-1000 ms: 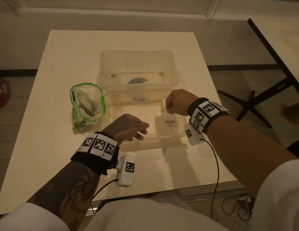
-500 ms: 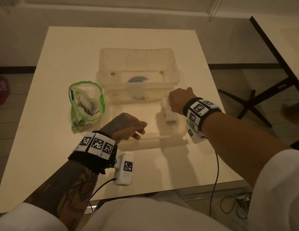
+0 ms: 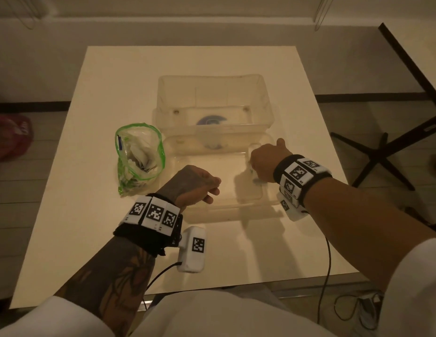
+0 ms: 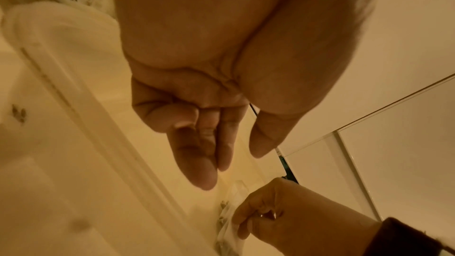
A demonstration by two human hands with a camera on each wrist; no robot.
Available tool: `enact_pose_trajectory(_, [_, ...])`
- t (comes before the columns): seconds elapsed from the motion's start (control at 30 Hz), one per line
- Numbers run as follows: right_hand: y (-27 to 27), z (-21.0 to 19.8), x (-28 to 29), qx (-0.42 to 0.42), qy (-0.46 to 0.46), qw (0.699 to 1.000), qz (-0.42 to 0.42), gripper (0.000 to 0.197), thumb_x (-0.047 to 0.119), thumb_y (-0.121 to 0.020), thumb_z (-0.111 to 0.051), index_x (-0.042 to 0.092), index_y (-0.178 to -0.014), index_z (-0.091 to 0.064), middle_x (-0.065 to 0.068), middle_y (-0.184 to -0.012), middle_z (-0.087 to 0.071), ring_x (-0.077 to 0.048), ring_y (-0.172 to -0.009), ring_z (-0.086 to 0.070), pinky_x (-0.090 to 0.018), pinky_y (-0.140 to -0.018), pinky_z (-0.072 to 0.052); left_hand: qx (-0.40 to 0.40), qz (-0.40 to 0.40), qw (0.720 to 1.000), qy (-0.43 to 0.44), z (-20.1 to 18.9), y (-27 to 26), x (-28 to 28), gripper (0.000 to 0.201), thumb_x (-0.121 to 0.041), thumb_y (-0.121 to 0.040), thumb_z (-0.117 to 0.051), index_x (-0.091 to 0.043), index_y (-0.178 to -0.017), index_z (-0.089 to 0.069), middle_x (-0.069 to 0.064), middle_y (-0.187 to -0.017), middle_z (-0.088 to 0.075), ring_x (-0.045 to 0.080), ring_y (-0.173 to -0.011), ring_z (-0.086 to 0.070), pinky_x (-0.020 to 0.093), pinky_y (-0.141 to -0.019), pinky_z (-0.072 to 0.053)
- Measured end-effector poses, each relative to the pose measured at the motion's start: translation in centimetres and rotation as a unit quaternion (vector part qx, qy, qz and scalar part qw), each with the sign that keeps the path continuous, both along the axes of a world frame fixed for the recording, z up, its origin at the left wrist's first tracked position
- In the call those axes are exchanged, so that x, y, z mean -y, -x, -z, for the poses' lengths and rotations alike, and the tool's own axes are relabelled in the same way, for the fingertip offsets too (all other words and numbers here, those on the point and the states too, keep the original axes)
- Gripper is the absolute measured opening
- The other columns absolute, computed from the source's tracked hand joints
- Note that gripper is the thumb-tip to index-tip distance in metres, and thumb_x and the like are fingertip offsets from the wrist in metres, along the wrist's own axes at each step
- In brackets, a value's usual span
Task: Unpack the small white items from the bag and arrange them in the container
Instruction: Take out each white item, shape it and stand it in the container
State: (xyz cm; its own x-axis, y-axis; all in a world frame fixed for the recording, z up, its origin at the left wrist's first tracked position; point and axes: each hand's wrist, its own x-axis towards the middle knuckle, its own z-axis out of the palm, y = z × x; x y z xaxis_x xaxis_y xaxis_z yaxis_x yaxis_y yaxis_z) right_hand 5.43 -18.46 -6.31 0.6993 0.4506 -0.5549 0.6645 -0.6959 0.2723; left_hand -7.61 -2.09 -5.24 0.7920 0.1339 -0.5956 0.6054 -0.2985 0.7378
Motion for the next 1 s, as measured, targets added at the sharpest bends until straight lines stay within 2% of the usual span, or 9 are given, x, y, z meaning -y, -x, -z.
enact_pose_trajectory(0.17, [0.0,-0.2,-0.2,-0.023,-0.035,0.999,0.024,0.015,0.029,-0.088,-0.059,0.019,-0.084,-0.048,0.004,-0.076,-0.047,-0.021,-0.084,-0.049,-0.045,-0.096,-0.026,0.077,-0.099,0.990,-0.062,-0.2,-0.3,-1.2,0.015,-0.018,-0.094,-0.056,-0.009,-0.090,-0.068,0.002,-0.084,-0.072,0.013,-0.067,-0.065,0.021,-0.055,-0.047])
enact_pose_trajectory(0.27, [0.1,-0.9,-0.6,-0.032,-0.078,0.996,0.033,0.005,0.020,-0.088,-0.053,0.019,-0.088,-0.049,0.002,-0.083,-0.051,-0.020,-0.086,-0.047,-0.044,-0.099,-0.027,0.173,-0.183,0.954,-0.162,0.0,-0.5,-2.7,0.019,-0.016,-0.092,-0.054,-0.006,-0.082,-0.067,0.006,-0.075,-0.068,0.018,-0.067,-0.063,0.027,-0.059,-0.051])
enact_pose_trajectory(0.4, [0.7,-2.0,-1.6,-0.039,-0.143,0.989,0.029,0.007,0.017,-0.088,-0.049,0.019,-0.088,-0.055,0.000,-0.090,-0.055,-0.020,-0.084,-0.046,-0.039,-0.096,-0.032,0.168,-0.182,0.909,-0.334,0.3,-0.6,-5.0,0.026,-0.012,-0.092,-0.050,0.000,-0.073,-0.063,0.008,-0.063,-0.056,0.020,-0.060,-0.054,0.021,-0.050,-0.035])
enact_pose_trajectory(0.5, [1.3,-2.8,-2.6,-0.048,-0.193,0.980,0.015,0.009,0.018,-0.089,-0.050,0.019,-0.087,-0.058,0.001,-0.087,-0.056,-0.020,-0.083,-0.049,-0.036,-0.089,-0.035,0.082,-0.168,0.909,-0.372,0.4,-1.1,-6.0,0.021,-0.008,-0.089,-0.051,0.006,-0.088,-0.067,0.009,-0.068,-0.056,0.035,-0.083,-0.064,0.034,-0.066,-0.047])
enact_pose_trajectory(0.63, [2.0,-3.5,-3.3,-0.081,-0.256,0.962,0.050,0.011,0.015,-0.090,-0.053,0.017,-0.087,-0.063,0.000,-0.087,-0.061,-0.019,-0.080,-0.057,-0.030,-0.078,-0.046,0.103,-0.162,0.873,-0.448,0.4,-1.3,-7.0,0.025,-0.004,-0.093,-0.043,0.011,-0.097,-0.062,0.026,-0.100,-0.063,0.039,-0.097,-0.061,0.040,-0.083,-0.050])
enact_pose_trajectory(0.77, [2.4,-3.2,-3.7,-0.091,-0.267,0.957,0.061,0.013,0.016,-0.088,-0.054,0.019,-0.087,-0.066,0.000,-0.088,-0.063,-0.022,-0.082,-0.061,-0.035,-0.079,-0.054,-0.001,-0.033,0.894,-0.446,1.4,-1.3,-8.1,0.022,-0.003,-0.096,-0.046,0.012,-0.107,-0.057,0.024,-0.113,-0.062,0.036,-0.107,-0.061,0.039,-0.091,-0.048])
enact_pose_trajectory(0.9, [3.0,-3.0,-4.1,-0.110,-0.288,0.950,0.047,0.015,0.014,-0.091,-0.051,0.016,-0.090,-0.066,0.000,-0.088,-0.061,-0.020,-0.084,-0.058,-0.026,-0.072,-0.044,-0.009,-0.069,0.905,-0.421,1.8,-2.0,-8.8,0.025,-0.004,-0.095,-0.049,0.011,-0.115,-0.050,0.026,-0.118,-0.059,0.040,-0.111,-0.058,0.042,-0.092,-0.047])
enact_pose_trajectory(0.93, [3.1,-3.0,-4.2,-0.113,-0.294,0.948,0.044,0.016,0.014,-0.091,-0.050,0.016,-0.091,-0.066,0.000,-0.088,-0.061,-0.020,-0.083,-0.058,-0.025,-0.070,-0.042,0.002,-0.085,0.904,-0.419,2.0,-2.1,-9.1,0.025,-0.004,-0.094,-0.049,0.011,-0.114,-0.049,0.027,-0.118,-0.059,0.041,-0.112,-0.058,0.043,-0.093,-0.046])
enact_pose_trajectory(1.0, [3.4,-3.1,-4.4,-0.116,-0.302,0.945,0.038,0.018,0.014,-0.092,-0.049,0.015,-0.092,-0.067,0.000,-0.088,-0.061,-0.019,-0.081,-0.057,-0.024,-0.069,-0.040,-0.014,-0.053,0.914,-0.403,2.0,-2.4,-9.5,0.013,-0.004,-0.093,-0.050,0.008,-0.091,-0.054,0.026,-0.113,-0.062,0.039,-0.108,-0.060,0.037,-0.090,-0.047])
